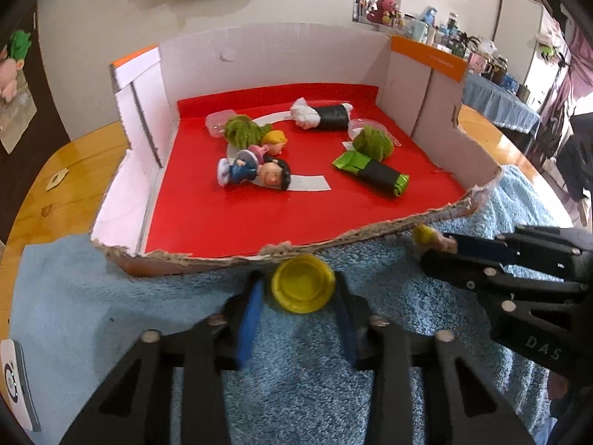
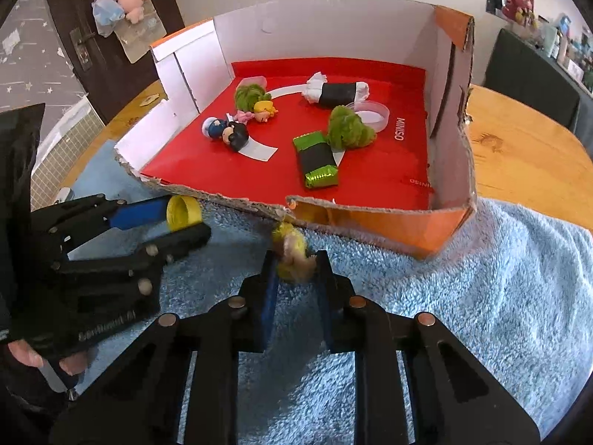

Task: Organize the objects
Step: 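Lift and carry the yellow cap and the small figure over the red-floored box with both tools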

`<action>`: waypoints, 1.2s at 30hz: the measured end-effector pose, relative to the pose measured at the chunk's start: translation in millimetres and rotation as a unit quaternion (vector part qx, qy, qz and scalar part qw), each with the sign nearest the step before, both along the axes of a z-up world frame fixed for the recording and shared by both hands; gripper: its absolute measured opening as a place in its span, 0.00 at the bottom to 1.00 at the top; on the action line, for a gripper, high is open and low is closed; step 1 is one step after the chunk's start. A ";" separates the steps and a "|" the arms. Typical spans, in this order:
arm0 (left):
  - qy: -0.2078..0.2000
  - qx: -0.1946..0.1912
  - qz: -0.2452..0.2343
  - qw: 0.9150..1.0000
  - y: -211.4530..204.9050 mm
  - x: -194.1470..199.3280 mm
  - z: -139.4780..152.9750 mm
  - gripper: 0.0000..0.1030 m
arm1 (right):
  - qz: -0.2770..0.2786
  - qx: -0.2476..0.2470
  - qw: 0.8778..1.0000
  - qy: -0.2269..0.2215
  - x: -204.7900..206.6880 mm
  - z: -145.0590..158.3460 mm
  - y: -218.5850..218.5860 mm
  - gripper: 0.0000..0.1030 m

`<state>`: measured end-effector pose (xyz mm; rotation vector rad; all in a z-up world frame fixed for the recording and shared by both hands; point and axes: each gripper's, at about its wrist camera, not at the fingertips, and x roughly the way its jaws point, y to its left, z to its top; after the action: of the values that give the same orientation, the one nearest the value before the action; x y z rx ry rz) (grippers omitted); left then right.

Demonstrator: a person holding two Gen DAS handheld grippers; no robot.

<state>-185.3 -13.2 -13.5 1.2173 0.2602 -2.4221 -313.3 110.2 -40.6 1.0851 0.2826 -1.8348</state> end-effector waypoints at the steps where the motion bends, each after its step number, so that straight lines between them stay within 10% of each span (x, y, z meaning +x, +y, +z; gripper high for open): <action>1: 0.002 0.005 0.000 1.000 -1.6 1.5 0.8 0.30 | -0.001 -0.003 1.000 0.000 1.1 1.0 0.8 0.17; 36: 0.073 0.008 -0.003 0.997 -0.4 33.1 62.6 0.30 | 0.002 -0.061 0.998 0.029 46.3 68.9 9.6 0.17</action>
<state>-152.2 -13.6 49.2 1.0498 0.3190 -2.5218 -267.0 119.7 28.3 0.9487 0.2036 -1.8575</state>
